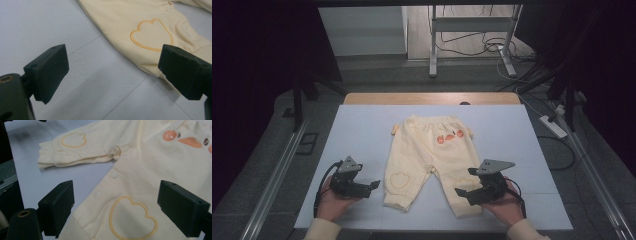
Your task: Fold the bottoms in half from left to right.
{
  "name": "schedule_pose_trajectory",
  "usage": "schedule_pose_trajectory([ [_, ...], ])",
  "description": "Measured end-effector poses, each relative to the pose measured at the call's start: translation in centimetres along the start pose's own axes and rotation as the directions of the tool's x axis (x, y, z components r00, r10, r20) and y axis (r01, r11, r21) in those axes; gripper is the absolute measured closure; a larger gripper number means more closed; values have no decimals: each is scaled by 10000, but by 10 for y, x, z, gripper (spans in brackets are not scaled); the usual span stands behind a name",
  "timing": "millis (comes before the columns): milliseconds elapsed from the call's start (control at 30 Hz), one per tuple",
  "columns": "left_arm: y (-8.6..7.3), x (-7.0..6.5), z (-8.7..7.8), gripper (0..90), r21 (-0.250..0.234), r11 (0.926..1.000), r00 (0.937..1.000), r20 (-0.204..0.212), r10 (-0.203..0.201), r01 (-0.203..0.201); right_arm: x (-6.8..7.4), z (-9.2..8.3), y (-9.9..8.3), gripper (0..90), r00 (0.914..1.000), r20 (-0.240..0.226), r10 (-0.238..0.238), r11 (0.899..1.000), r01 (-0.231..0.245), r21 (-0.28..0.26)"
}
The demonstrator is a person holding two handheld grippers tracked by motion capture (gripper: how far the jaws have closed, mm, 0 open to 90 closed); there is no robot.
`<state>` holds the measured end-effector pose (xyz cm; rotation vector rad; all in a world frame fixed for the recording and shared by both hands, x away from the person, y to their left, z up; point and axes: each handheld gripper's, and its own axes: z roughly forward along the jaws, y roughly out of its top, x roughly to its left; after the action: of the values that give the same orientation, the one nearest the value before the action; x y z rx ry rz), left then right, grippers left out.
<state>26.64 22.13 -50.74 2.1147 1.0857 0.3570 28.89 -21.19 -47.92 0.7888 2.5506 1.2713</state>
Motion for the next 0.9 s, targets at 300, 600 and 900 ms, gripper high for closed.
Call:
schedule_pose_trajectory([
  [300, 1, -1, 0, 96, -30, 10000, 10000, 72, 30, -30, 12, 18, 10, 141, 9992, -301, -256, 9996, 260, 145],
  [600, 1, -1, 1, 96, -41, 10000, 10000, 60, 54, -54, 26, 38, 19, 141, 9965, -673, -499, 9984, 516, 244],
  [900, 2, -2, -1, 97, -74, 9999, 9999, 84, 125, -124, 43, 56, 29, 142, 9910, -1105, -757, 9968, 782, 183],
])
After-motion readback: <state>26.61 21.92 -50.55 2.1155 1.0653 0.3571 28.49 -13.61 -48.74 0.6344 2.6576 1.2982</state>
